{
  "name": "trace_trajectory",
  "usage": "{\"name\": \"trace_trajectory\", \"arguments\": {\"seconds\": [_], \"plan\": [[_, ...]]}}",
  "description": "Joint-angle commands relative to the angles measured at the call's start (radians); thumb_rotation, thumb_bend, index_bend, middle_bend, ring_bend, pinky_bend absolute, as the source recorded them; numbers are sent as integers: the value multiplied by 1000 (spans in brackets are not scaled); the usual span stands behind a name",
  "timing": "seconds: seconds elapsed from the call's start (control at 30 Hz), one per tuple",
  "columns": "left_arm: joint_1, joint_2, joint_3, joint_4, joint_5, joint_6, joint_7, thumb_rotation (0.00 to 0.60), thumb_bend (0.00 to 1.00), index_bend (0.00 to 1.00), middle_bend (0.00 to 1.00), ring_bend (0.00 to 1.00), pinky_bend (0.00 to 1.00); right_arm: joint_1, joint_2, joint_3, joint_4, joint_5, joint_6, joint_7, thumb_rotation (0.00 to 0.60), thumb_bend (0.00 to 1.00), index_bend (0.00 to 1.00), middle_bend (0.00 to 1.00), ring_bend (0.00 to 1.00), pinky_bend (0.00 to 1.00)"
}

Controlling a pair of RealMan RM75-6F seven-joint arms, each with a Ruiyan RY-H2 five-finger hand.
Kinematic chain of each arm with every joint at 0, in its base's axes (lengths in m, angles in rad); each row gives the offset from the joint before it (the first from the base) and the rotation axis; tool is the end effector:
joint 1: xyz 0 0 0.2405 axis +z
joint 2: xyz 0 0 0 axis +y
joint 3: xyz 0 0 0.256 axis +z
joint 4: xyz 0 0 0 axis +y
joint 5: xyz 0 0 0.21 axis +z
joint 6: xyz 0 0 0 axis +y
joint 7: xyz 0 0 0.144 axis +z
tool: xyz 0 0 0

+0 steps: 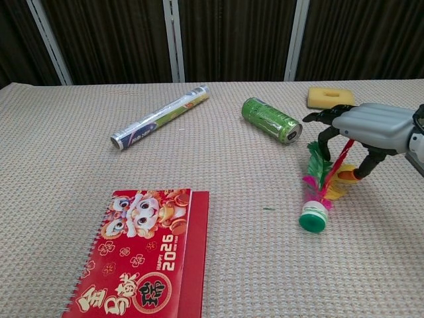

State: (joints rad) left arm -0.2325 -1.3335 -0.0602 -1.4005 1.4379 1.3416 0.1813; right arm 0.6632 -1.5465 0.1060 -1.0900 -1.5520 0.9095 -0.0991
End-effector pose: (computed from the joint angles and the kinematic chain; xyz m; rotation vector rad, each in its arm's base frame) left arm -0.3151 0.2318 0.0938 -1.5368 -0.7970 -0.7692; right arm -0.2300 -0.3584 0.0001 2.0246 -0.6210 0.7528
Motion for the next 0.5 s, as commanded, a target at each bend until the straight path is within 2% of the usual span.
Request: {"name": "trace_trajectory", "arguments": {"seconds": [0.03, 0.27, 0.5], "plan": [[0, -3, 2, -1, -1, -2, 5, 600, 8, 0, 0, 0, 0, 5, -14, -21, 40, -11, 5, 35, 600, 286, 502, 0, 0, 0], [1, -3, 7, -9, 3, 3, 14, 600, 8, 0, 0, 0, 0, -2, -11, -43, 84, -18, 35, 73, 600, 309, 606, 8, 0, 0], [2, 1, 14, -16, 14, 8, 12, 600, 8, 0, 0, 0, 0, -17, 1, -58, 71, -21, 74, 54, 600, 331, 704, 65, 0, 0]]}}
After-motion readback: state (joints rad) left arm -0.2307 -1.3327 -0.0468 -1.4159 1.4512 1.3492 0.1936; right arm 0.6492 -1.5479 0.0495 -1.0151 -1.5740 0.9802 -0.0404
